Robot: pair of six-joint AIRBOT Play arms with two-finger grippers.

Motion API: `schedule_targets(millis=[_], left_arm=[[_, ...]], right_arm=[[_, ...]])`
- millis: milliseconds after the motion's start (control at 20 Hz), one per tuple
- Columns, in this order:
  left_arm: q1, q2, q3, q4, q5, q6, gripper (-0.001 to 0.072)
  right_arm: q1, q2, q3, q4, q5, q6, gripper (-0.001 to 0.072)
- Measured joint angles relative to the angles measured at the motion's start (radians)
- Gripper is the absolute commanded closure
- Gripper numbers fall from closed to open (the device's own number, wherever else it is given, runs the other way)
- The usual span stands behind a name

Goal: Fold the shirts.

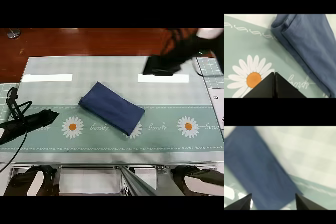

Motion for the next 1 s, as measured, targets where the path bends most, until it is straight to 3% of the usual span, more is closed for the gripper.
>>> schedule_targets(millis=[150,300,450,700,750,900,1000], left_arm=[[0.0,0.0,-0.002,0.0,-0.021,0.0,0.0691],[-0.002,0.0,-0.002,-0.014,-0.035,0.0,0.0691],[-0.003,0.0,-0.002,-0.046,-0.038,0.0,0.0691],[-0.003,0.0,-0.002,-0.072,-0.036,-0.001,0.0691],[-0.003,0.0,-0.002,-0.074,-0.036,-0.001,0.069],[-0.003,0.0,-0.002,-0.078,-0.036,-0.001,0.0691],[-0.003,0.0,-0.002,-0.079,-0.036,0.0,0.0691]], right_arm=[[-0.01,0.307,-0.515,-0.037,-0.269,0.17,0.0086],[0.021,0.492,-0.956,0.144,-0.574,0.287,0.0089],[0.065,0.504,-1.14,0.337,-0.747,0.233,0.0089],[0.094,0.303,-1.125,0.554,-0.803,0.041,0.0095],[0.097,0.247,-1.093,0.595,-0.795,0.002,0.0138],[0.11,0.078,-0.972,0.645,-0.718,-0.106,0.068],[0.119,-0.01,-0.854,0.669,-0.644,-0.194,0.0681]])
